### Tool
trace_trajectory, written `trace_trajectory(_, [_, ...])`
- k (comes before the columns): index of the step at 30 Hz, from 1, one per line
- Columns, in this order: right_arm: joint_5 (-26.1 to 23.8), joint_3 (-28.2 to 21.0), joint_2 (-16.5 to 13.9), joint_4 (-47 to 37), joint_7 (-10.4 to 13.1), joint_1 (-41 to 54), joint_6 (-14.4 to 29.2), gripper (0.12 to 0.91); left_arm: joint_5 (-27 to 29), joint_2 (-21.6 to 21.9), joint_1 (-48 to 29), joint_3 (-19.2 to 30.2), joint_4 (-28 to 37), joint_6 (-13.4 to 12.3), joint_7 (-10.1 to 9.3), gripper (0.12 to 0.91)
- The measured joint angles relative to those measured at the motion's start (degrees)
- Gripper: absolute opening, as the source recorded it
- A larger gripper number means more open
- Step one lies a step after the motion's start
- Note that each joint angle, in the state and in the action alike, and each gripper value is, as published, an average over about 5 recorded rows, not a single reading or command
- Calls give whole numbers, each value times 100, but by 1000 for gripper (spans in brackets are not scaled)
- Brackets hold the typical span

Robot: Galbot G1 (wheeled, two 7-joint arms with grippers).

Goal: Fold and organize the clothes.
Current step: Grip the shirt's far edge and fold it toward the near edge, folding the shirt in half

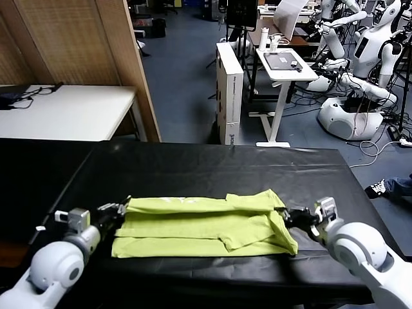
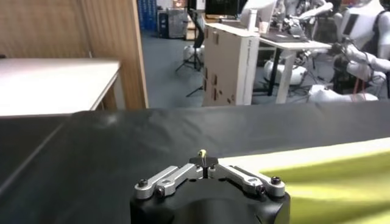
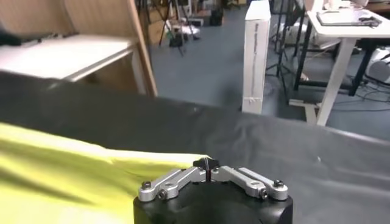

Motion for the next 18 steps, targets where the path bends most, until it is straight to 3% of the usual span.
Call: trace_trajectory(18, [-120,31,-99,148,4,-527,-7,140,401,-281,1181,-559,-347,-43,66,147])
